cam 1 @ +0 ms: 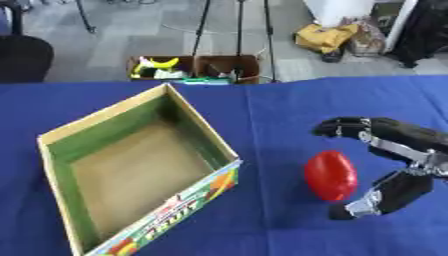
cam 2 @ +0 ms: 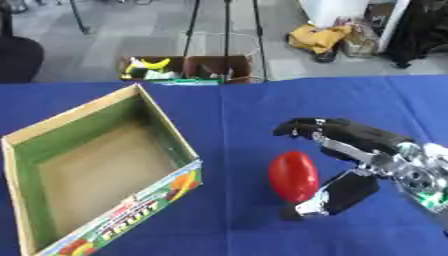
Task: Pick up objects on the table and place them in the box.
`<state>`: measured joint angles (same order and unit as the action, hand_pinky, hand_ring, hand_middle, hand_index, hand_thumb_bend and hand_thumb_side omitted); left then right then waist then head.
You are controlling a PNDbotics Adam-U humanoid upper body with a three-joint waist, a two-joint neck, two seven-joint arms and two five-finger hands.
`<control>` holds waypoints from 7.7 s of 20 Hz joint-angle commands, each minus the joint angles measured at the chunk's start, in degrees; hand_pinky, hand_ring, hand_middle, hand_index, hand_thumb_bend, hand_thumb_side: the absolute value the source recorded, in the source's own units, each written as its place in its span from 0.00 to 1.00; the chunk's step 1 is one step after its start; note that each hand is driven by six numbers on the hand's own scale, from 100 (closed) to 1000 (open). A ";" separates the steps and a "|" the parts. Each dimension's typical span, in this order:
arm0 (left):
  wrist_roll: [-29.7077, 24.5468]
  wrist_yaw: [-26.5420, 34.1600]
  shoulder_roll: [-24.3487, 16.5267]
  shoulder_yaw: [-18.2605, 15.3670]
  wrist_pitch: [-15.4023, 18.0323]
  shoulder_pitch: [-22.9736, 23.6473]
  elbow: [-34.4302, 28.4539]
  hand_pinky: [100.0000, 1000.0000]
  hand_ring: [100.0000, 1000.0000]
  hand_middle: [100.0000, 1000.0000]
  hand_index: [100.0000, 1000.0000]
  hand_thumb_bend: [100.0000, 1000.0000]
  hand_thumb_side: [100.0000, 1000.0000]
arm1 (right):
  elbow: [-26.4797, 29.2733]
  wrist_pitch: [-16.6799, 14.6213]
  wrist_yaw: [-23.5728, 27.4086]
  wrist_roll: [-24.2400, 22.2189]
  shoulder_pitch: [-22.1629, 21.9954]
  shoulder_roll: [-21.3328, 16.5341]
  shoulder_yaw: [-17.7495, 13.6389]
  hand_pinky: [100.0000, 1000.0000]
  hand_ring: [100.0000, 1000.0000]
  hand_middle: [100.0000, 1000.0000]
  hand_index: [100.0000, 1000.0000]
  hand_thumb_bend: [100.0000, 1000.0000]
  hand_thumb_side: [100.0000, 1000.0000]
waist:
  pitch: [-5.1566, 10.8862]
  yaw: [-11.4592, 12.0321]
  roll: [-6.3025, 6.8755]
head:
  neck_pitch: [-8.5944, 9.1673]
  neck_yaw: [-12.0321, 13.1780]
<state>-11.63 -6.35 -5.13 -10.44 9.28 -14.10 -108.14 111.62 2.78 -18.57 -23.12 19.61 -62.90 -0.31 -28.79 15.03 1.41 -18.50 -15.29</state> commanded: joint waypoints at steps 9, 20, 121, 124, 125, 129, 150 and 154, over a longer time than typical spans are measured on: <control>-0.01 0.01 -1.54 0.08 0.62 -0.30 -0.40 0.11 0.50 0.55 0.63 0.00 0.85 | -2.13 -0.27 -1.32 -0.91 0.39 -2.28 -0.23 0.85 0.87 0.91 0.97 0.67 0.49 | 0.60 0.42 0.07 | 1.60 -0.26; -0.04 0.00 -1.48 0.06 0.91 -0.34 -0.24 0.11 0.50 0.55 0.63 0.00 0.84 | -4.18 -0.52 -4.56 -1.96 -0.35 -2.02 0.50 0.84 0.87 0.91 0.96 0.66 0.46 | 0.06 0.78 0.29 | 2.28 -0.58; -0.08 -0.51 -1.33 -0.22 1.11 0.37 0.00 0.14 0.51 0.56 0.63 0.00 0.84 | -5.62 8.68 11.12 16.35 -5.69 -2.30 -3.75 0.38 0.49 0.74 0.76 0.00 0.14 | 0.80 -2.61 2.07 | 1.85 -0.32; -0.08 -0.51 -1.31 -0.23 1.04 0.33 -0.06 0.14 0.51 0.56 0.63 0.00 0.84 | -5.55 8.52 11.45 18.09 -5.83 -2.21 -3.58 0.37 0.49 0.72 0.71 0.00 0.15 | 0.83 -2.63 1.99 | 1.86 -0.32; -0.09 -0.51 -1.31 -0.23 1.02 0.32 -0.07 0.14 0.51 0.56 0.63 0.00 0.84 | -5.52 8.47 11.65 18.48 -5.84 -2.19 -3.53 0.37 0.49 0.72 0.71 0.00 0.15 | 0.84 -2.64 1.97 | 1.84 -0.33; -0.09 -0.56 -1.30 -0.28 0.86 0.34 -0.10 0.14 0.51 0.56 0.63 0.00 0.84 | -5.01 8.46 12.36 20.32 -5.80 -2.21 -3.71 0.37 0.47 0.69 0.62 0.00 0.23 | 1.00 -2.79 1.85 | 1.67 -0.32; -0.16 -0.58 -1.45 -0.33 -1.12 -0.28 -1.26 0.14 0.51 0.56 0.63 0.00 0.85 | 2.97 4.91 10.54 26.76 -3.63 -4.00 -2.64 0.36 0.46 0.61 0.40 0.00 0.30 | 3.83 -3.14 -1.02 | -0.04 -0.26; -0.19 -0.59 -1.55 -0.29 -1.53 -0.34 -1.50 0.14 0.51 0.56 0.63 0.00 0.85 | 2.97 4.43 12.32 26.64 -1.17 -4.26 -2.02 0.36 0.46 0.61 0.39 0.00 0.29 | 4.34 -2.55 -1.77 | -0.75 -0.86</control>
<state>-11.85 -6.81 -5.49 -10.45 7.96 -14.12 -108.28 113.46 7.55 -7.07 3.53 17.75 -64.50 -1.88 -25.91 12.56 -0.34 -19.03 -15.89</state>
